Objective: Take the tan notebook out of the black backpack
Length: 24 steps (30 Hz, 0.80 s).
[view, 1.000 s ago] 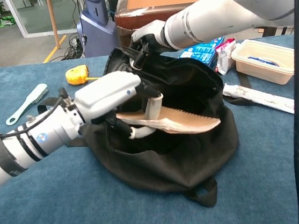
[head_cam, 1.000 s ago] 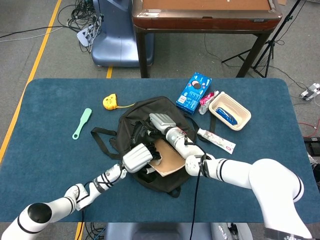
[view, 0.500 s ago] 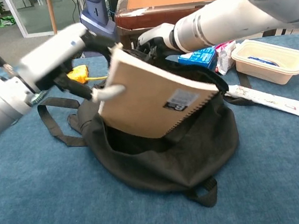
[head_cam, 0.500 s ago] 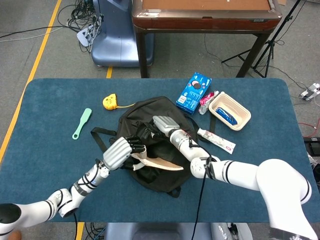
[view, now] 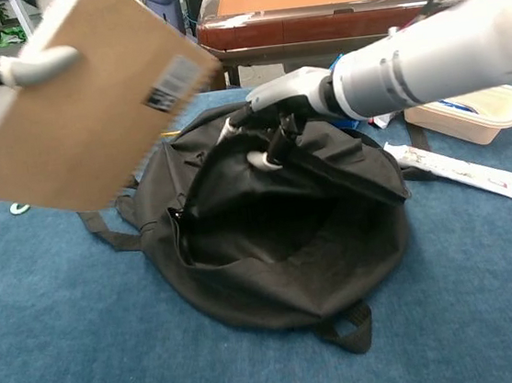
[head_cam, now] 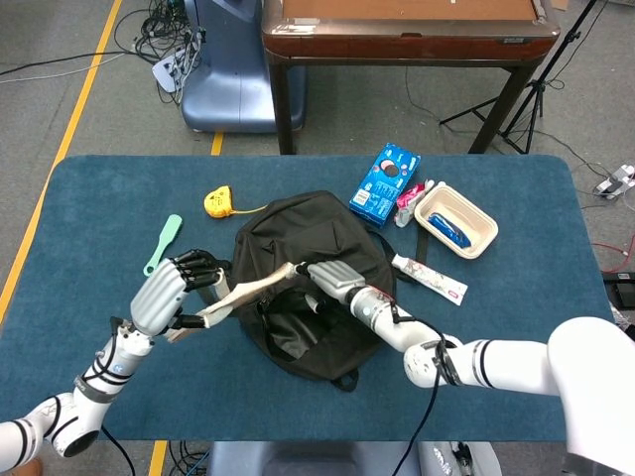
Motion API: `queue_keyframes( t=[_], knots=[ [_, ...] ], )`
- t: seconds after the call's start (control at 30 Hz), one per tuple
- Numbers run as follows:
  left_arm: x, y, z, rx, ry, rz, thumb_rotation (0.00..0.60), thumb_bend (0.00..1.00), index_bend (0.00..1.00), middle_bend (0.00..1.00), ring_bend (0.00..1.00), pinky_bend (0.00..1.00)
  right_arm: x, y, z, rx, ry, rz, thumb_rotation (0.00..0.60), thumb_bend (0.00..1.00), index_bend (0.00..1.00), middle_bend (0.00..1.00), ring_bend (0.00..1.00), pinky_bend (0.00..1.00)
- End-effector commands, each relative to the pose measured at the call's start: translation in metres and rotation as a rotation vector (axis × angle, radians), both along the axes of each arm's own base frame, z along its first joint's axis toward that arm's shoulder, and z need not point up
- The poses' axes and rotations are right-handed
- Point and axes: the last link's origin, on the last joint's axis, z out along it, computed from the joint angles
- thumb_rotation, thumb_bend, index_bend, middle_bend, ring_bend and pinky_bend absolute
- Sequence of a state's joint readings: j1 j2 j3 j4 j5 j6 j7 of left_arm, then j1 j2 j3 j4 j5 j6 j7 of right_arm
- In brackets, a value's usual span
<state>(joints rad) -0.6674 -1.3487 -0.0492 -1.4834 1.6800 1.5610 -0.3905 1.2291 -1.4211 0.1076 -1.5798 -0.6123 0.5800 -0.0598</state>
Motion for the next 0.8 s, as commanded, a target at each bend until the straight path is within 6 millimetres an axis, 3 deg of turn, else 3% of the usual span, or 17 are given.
queue_keyframes(
  t=[0.03, 0.17, 0.47, 0.73, 0.8],
  knots=[
    [-0.008, -0.003, 0.015, 0.051, 0.010, 0.028, 0.600, 0.28, 0.61, 0.63, 0.51, 0.36, -0.013, 0.020, 0.015, -0.042, 0.014, 0.040, 0.600, 0.29, 0.00, 0.00, 0.00, 0.04],
    [-0.015, -0.001, 0.025, 0.082, 0.040, 0.053, 0.600, 0.28, 0.61, 0.63, 0.51, 0.36, -0.019, 0.036, 0.029, -0.074, -0.030, 0.046, 0.600, 0.17, 0.00, 0.00, 0.00, 0.03],
    [-0.009, 0.028, 0.032, 0.169, 0.138, 0.074, 0.600, 0.28, 0.61, 0.63, 0.51, 0.36, -0.049, 0.072, 0.087, -0.170, -0.093, 0.051, 0.600, 0.16, 0.00, 0.00, 0.00, 0.03],
    [0.007, 0.068, 0.014, 0.275, 0.240, 0.075, 0.600, 0.28, 0.60, 0.63, 0.51, 0.36, -0.077, 0.090, 0.139, -0.314, -0.133, 0.027, 0.600, 0.16, 0.00, 0.00, 0.00, 0.03],
    [0.009, 0.080, -0.002, 0.313, 0.298, 0.078, 0.600, 0.28, 0.60, 0.63, 0.51, 0.36, -0.087, 0.094, 0.152, -0.348, -0.139, 0.005, 0.600, 0.16, 0.00, 0.00, 0.00, 0.03]
  ],
)
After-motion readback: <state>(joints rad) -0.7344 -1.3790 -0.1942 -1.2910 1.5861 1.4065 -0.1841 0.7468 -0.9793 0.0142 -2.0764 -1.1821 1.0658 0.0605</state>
